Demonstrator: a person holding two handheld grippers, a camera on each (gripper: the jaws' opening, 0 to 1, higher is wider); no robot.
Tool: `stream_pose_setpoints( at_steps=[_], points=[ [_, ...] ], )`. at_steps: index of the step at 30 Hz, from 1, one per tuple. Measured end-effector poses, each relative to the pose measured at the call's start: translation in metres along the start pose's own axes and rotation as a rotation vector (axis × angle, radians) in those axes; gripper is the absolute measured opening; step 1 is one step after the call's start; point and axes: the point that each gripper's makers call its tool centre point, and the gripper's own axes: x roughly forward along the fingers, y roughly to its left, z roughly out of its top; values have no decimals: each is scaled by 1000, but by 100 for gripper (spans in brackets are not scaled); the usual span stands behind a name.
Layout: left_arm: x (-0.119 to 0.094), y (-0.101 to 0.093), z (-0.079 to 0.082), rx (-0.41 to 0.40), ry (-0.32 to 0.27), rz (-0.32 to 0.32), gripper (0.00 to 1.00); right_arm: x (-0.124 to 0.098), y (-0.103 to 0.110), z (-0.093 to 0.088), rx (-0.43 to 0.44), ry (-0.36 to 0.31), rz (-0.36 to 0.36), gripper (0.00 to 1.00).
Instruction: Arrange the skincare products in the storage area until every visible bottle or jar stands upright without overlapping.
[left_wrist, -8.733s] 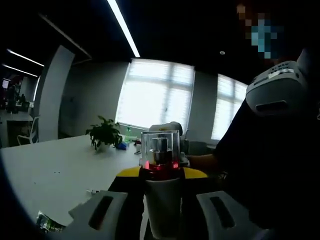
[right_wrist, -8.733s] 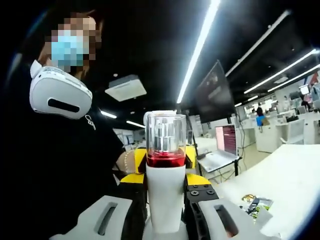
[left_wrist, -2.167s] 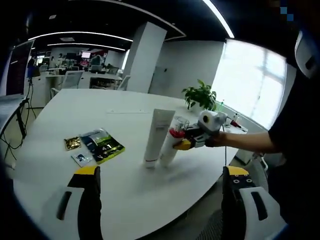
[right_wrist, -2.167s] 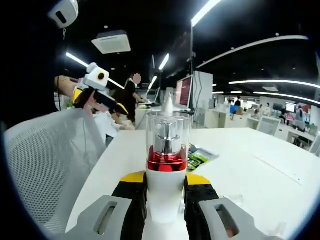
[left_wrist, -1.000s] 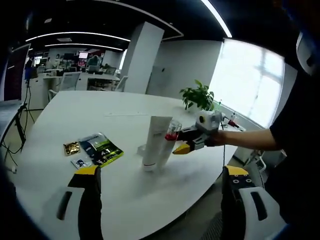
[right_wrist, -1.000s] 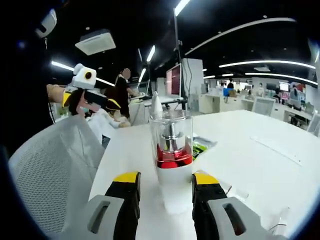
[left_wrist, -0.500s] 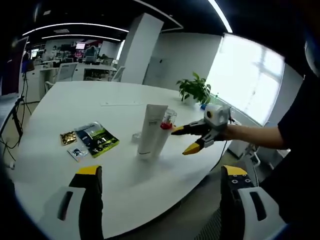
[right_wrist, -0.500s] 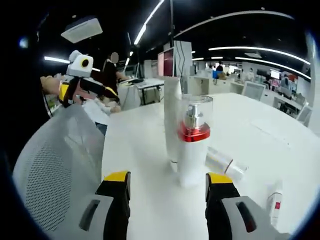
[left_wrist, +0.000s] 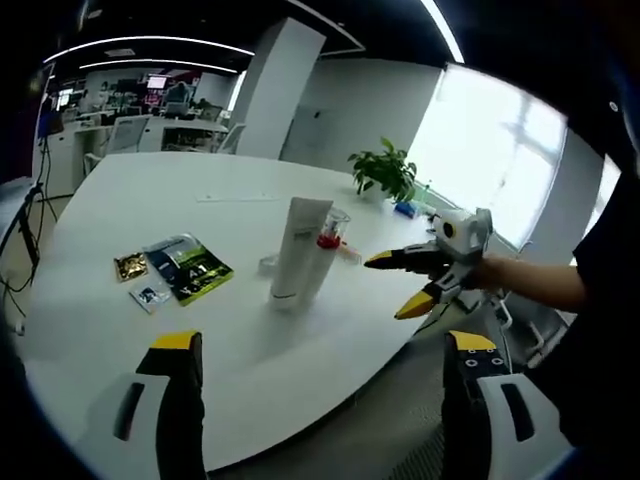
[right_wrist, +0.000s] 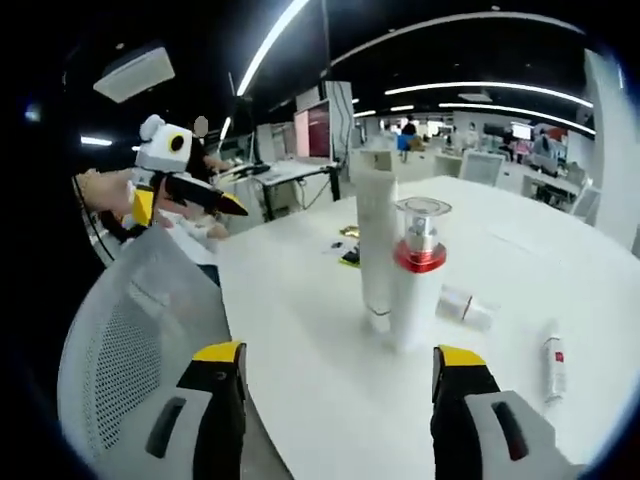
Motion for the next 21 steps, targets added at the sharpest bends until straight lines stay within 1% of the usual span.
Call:
stream_pose_setpoints(
  at_steps=[1,3,8,12,14,17,19,20,21],
  points=[
    [0,0,0,1,1,0,93,-3,3,1,31,-13,-7,79],
    [2,2,-1,-1,1,-2,94,-8,9,4,51,-37,-7,83],
    [1,8,-3,1,4,2,94,-19,22,10,60,-42,-39,85],
    [-2,10,-6,5,8,17,95,-25,28,12,78,-44,-63,92],
    [-4,12,-8,7,10,25,95,-27,29,13,81,-52,-77,91],
    [-7,13,-12,5,13,34,95,-30,29,12,130,-61,-90,96],
    [-8,13,-15,2,15,38,95,-32,32,12,134,-69,-88,98],
    [-8,13,-16,2,17,41,95,-33,37,14,155,-80,-80,99],
    [-9,13,-16,3,18,44,95,-33,38,13,157,-80,-80,99]
  ],
)
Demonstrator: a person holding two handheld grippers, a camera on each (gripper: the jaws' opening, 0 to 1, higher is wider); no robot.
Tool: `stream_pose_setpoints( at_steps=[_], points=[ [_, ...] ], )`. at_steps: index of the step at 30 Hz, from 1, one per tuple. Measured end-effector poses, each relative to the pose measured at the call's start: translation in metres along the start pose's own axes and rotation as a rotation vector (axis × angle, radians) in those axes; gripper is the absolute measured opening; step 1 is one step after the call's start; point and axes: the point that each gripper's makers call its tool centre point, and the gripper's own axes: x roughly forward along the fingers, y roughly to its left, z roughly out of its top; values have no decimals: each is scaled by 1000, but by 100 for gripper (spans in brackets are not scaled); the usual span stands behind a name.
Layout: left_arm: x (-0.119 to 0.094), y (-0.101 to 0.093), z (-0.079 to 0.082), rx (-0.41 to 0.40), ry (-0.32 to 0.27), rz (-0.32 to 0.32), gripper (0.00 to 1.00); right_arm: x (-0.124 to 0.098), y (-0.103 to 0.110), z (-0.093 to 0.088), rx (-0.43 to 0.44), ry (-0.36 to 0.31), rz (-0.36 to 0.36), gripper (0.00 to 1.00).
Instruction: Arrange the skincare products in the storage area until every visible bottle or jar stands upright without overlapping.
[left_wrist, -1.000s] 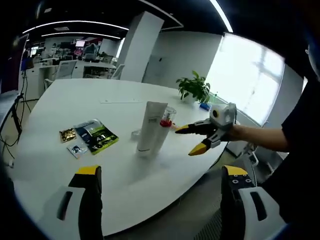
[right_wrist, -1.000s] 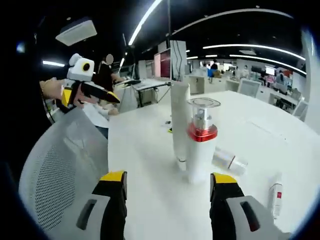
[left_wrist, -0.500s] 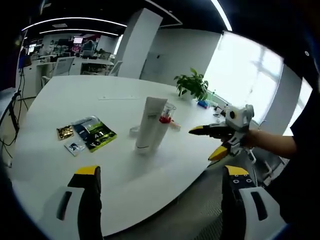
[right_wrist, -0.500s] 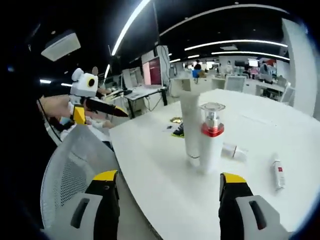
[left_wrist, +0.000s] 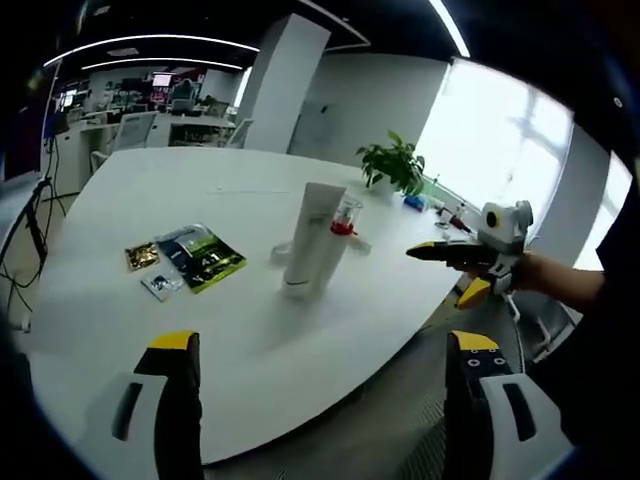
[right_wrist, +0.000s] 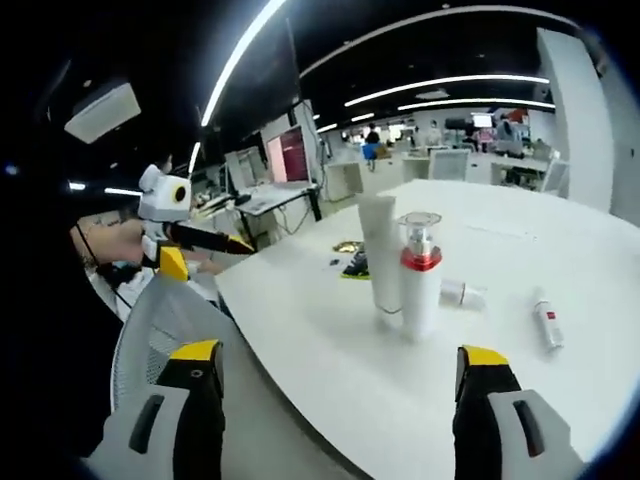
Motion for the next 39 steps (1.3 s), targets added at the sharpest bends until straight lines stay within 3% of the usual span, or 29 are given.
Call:
stream_pose_setpoints(
  at_steps=[9,14,20,25,34,39],
  points=[
    [1,1,1,-7,-3,13,95,-4,9,-9,56,5,-8,99],
    [8,-2,1,-3,15,1,95,0,1,-14,79,40,-27,99],
    [14,-10,1,30,40,-11,95,-1,-1,-13,123,19,-34,98],
    [16,-5,5,28,41,-13,95,-6,-13,-5,208,-51,-97,95],
    [20,-3,14,27,22,-17,95,-4,-7,-6,186,-36,-70,94],
    [21,-5,11,34,35,-22,94,-5,-8,-7,165,-38,-52,94]
  ],
)
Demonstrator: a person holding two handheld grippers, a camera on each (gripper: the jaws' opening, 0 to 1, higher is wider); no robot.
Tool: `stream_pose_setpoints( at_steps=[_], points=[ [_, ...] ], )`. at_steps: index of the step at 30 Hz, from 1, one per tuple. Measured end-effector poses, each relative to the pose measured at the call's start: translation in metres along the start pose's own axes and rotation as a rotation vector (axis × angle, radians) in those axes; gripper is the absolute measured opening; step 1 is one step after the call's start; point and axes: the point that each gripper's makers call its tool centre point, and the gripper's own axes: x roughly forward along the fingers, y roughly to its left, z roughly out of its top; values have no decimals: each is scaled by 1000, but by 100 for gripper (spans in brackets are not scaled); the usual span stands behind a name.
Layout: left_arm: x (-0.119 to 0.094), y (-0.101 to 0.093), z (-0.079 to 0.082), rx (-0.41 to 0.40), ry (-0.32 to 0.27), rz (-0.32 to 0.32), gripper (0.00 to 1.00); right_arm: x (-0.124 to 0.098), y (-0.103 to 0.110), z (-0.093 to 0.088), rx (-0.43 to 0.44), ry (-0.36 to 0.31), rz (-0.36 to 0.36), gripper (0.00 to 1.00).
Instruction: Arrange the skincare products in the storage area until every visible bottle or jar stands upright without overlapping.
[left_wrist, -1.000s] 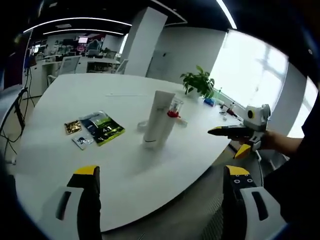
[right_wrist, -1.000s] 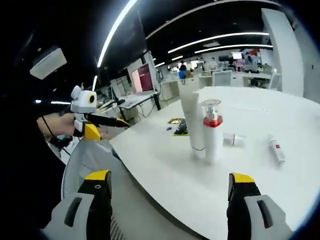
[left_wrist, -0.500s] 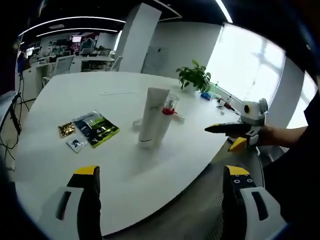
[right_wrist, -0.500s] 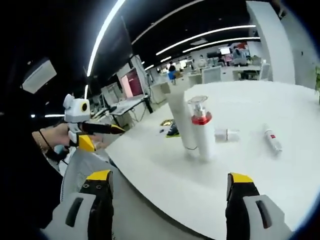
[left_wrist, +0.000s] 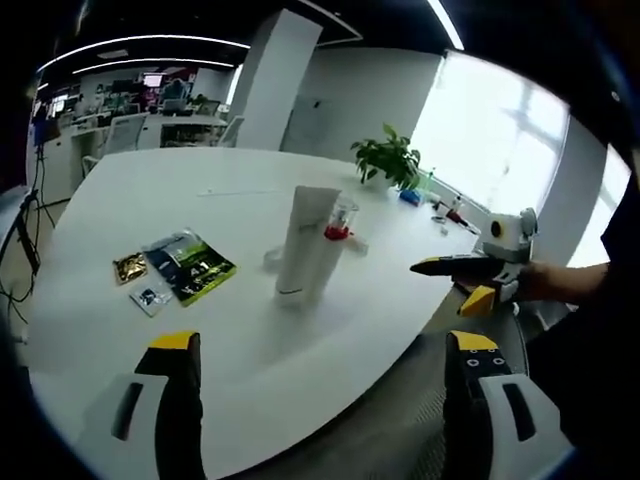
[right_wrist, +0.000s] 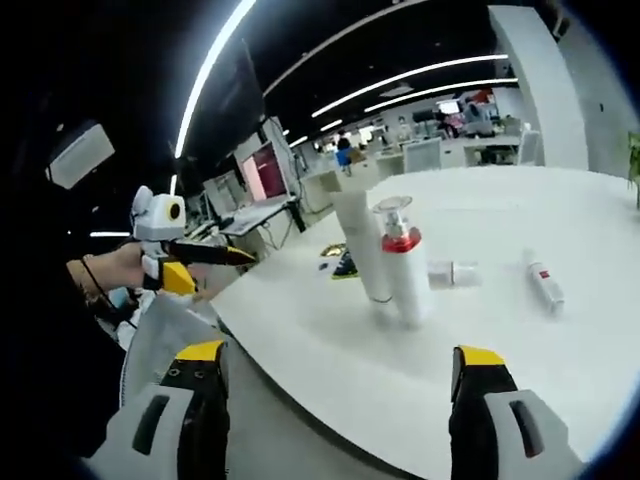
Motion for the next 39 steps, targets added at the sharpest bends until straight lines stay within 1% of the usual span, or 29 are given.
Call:
stream_pose_setpoints(
  at_steps=[1,3,4,6,8,12,14,16,20,24,27,29,34,39],
  points=[
    [-1,0,0,1,-2,4,94,0,2,3,6,-13,14,94],
    [-3,1,1,-8,-13,6,94,-1,4,5,1,-27,12,94],
    [-4,1,0,-17,-13,3,94,-1,5,5,-13,-22,17,94],
    [-4,2,-2,-20,-8,12,94,2,5,4,-12,-3,15,94],
    [-3,5,-4,-22,0,20,94,3,6,2,-15,11,38,95],
    [-2,9,-2,-41,-7,32,94,4,7,-1,-14,39,47,95],
    [0,10,-4,-41,2,35,94,3,3,3,-18,29,38,95],
    [2,11,-7,-42,11,36,94,4,-9,4,-11,27,17,95],
    [6,13,-9,-56,14,36,94,6,-33,-1,-26,72,-27,94],
    [9,11,-9,-60,17,30,93,7,-53,-2,-12,83,-54,94],
    [11,10,-10,-64,20,27,93,7,-74,-7,-20,128,-93,94],
    [12,9,-11,-65,25,26,93,7,-81,-5,-22,126,-99,93],
    [15,11,-15,-73,42,27,93,11,-106,-3,-42,158,-139,93],
    [18,11,-16,-79,50,23,93,16,-127,3,-40,157,-176,90]
  ],
)
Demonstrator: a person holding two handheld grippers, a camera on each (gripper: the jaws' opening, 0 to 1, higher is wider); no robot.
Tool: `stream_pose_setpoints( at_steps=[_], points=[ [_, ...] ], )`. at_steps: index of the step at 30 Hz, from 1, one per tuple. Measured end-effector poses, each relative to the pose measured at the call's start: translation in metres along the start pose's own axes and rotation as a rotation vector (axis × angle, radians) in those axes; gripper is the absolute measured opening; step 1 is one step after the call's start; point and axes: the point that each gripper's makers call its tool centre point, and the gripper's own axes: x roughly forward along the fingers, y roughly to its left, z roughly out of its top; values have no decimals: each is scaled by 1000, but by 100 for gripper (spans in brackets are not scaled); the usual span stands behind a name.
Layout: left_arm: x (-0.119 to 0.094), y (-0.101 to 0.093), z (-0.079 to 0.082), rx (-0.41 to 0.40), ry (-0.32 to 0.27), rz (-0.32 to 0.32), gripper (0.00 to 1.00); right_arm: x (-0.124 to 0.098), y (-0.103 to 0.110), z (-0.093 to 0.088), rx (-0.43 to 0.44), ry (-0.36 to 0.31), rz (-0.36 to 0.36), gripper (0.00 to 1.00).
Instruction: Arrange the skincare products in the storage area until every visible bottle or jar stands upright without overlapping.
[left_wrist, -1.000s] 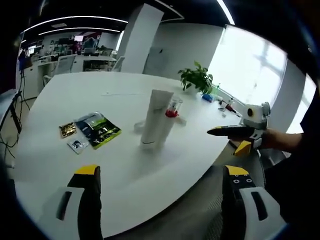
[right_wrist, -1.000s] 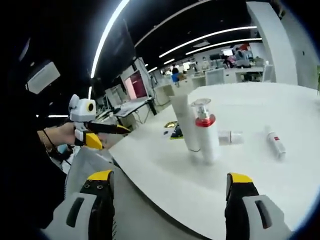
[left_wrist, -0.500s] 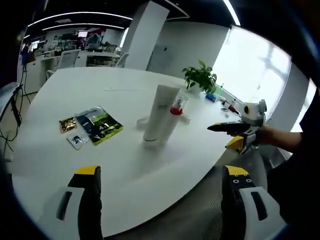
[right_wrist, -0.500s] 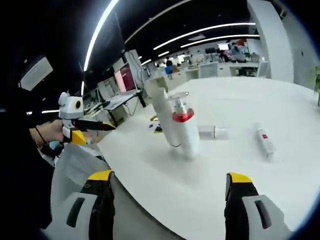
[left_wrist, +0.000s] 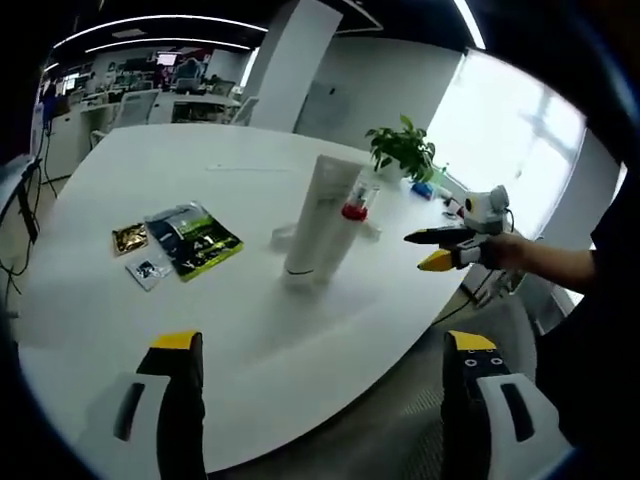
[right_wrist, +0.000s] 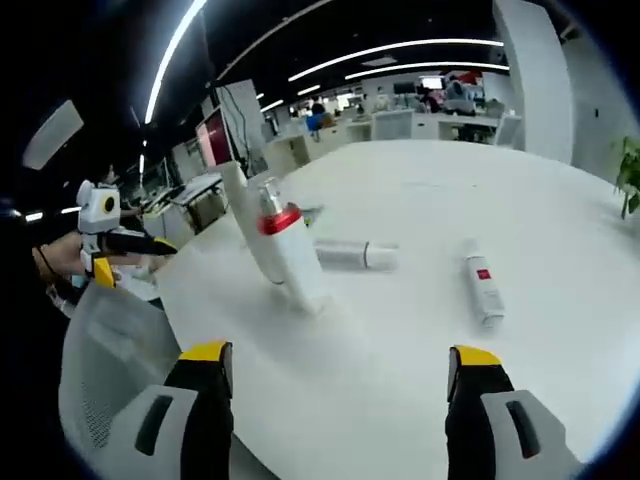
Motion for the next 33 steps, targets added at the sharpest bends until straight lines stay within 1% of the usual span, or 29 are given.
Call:
stream_pose_setpoints(
  at_steps=[3,4,6,9,11,12,14,15,17,18,21,23,24,26,28,31,33],
  points=[
    [1,2,-2,4,11,3,93,5,-14,3,-12,6,-31,85],
    [2,3,-2,4,14,4,93,9,-21,3,-13,13,-33,85],
    [2,4,-1,3,18,7,93,12,-26,5,-14,20,-39,86],
    [3,8,-1,-4,18,12,92,17,-38,5,-34,42,-71,85],
    [4,8,-1,-7,21,13,92,23,-56,8,-42,48,-88,85],
    [5,7,-1,-8,23,13,92,22,-57,8,-44,53,-95,86],
    [6,9,-2,-10,27,14,92,28,-69,9,-52,64,-113,85],
    [7,9,-2,-11,29,13,92,32,-76,10,-48,69,-115,85],
    [8,10,-2,-12,32,12,92,36,-85,13,-37,67,-124,86],
    [8,10,-2,-14,33,11,92,36,-84,13,-37,67,-126,85],
    [10,12,-4,-18,41,10,92,45,-101,16,-37,74,-157,83],
    [11,13,-4,-21,45,9,92,49,-107,17,-32,73,-167,78],
    [12,14,-4,-22,47,9,92,50,-112,21,-29,69,-178,75],
    [12,14,-4,-24,50,10,92,54,-120,22,-34,80,-199,67],
    [13,14,-5,-25,53,12,92,55,-124,25,-28,80,-212,61],
    [15,16,-5,-21,59,15,92,61,-132,21,0,89,-221,56],
    [15,17,-5,-21,62,16,92,64,-133,18,-8,107,-231,50]
  ],
)
